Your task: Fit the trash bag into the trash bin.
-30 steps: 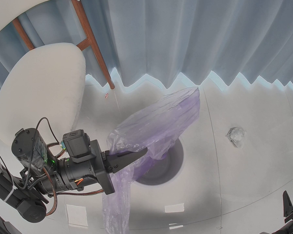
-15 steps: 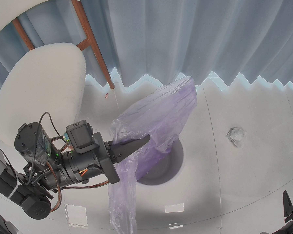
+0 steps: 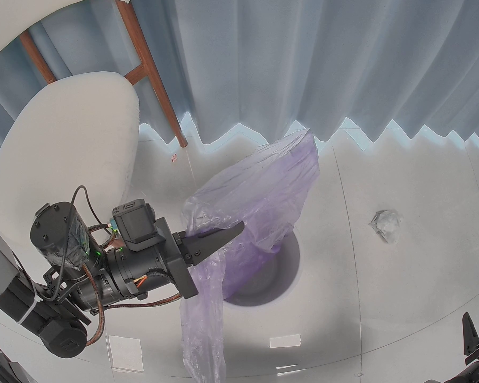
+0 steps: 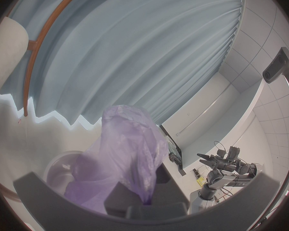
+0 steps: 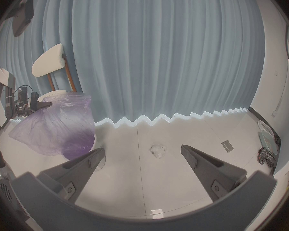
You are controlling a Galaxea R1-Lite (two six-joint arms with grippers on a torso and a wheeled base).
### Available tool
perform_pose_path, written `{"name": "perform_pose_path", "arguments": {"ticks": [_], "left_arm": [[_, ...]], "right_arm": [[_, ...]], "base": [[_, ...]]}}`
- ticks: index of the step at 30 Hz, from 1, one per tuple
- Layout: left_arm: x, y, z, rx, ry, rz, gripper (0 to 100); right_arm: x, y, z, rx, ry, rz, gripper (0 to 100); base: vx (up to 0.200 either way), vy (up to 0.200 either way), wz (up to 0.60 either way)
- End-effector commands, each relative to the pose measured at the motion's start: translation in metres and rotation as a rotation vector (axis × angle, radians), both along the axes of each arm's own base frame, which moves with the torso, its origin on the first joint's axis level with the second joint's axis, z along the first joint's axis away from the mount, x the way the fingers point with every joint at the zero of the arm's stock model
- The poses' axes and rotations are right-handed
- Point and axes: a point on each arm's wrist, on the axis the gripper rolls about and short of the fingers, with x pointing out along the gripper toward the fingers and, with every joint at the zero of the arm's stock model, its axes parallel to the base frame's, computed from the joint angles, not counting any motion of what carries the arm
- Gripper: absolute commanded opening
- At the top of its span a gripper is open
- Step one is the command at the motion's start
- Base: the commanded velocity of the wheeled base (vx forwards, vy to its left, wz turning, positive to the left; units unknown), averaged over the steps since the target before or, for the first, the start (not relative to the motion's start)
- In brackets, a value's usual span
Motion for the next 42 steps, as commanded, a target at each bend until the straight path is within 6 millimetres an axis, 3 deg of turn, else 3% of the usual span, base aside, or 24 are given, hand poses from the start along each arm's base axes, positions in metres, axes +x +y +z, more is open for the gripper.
{"name": "perform_pose_path", "arguments": {"ticks": [1,5,15,20,32,37,42], "left_arm": [[0.000,0.000,0.000,0.001,0.002,-0.001,0],[-0.002,-0.001,-0.002,0.015,-0.012,-0.002,0],[-0.015,0.002,-0.007,0.093,-0.110,0.037,0],[-0.031,0.009,0.007,0.065,-0.146,0.050,0],[-0.047,0.022,0.026,0.017,-0.198,0.113,0],[-0.039,0.018,0.050,-0.022,-0.250,0.127,0],[-0.039,0.014,0.050,-0.001,-0.241,0.138,0]], "right_arm": [[0.000,0.000,-0.005,0.000,-0.001,0.002,100],[0.000,0.000,-0.005,0.000,-0.001,0.000,100],[0.000,0.000,-0.005,0.000,-0.001,0.000,100],[0.000,0.000,-0.005,0.000,-0.001,0.000,100],[0.000,0.000,-0.005,-0.005,-0.001,0.002,100],[0.000,0.000,-0.005,-0.005,-0.001,-0.004,100],[0.000,0.000,-0.005,0.000,-0.004,-0.011,100]], "base": [[0.200,0.000,0.00],[0.200,0.000,0.00],[0.000,0.000,0.00],[0.000,0.000,0.00],[0.000,0.000,0.00],[0.000,0.000,0.00],[0.000,0.000,0.00]]}}
